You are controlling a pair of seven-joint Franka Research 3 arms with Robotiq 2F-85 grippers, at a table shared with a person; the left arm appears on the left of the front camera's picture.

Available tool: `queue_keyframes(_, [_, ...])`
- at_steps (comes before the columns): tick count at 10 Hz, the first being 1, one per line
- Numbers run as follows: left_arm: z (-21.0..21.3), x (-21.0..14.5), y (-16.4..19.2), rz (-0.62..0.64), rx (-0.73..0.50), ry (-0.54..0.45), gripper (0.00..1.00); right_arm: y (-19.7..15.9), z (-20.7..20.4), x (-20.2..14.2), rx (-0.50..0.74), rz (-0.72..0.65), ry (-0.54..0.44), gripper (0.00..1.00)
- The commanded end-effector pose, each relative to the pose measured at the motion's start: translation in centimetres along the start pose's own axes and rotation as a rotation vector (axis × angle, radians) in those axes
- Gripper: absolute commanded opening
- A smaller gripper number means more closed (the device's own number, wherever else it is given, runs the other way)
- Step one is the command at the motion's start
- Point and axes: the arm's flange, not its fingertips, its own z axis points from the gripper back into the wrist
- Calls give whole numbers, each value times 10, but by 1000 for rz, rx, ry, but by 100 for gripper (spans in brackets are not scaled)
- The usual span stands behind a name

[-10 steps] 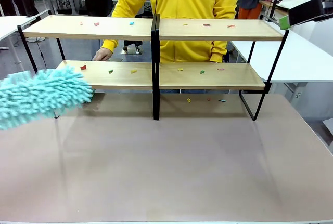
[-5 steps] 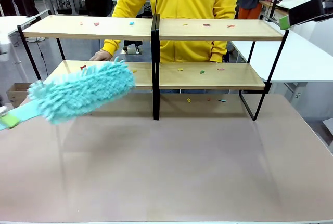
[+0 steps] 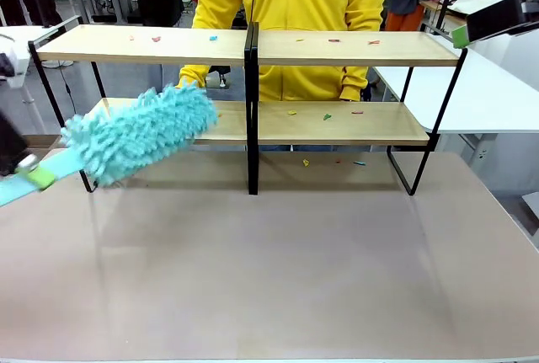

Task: Clean the shelves.
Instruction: Clean a randomly selected level of the Shelf with the Duster.

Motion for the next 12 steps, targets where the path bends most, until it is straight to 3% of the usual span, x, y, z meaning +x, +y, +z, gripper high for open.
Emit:
queue_keyframes(1, [-34,41,-32,78,95,-136,12,0,0,1,2,-2,0,100])
queue_keyframes(4, [-54,83,-32,153,172,-145,12,0,0,1,2,-2,0,100])
queue_keyframes(6, [-69,104,-30,202,180,-209,12,0,0,1,2,-2,0,100])
queue_keyframes(9, [-102,132,-28,185,191,-120,12,0,0,1,2,-2,0,100])
queue_keyframes(12, [-104,138,-25,212,220,-147,12,0,0,1,2,-2,0,100])
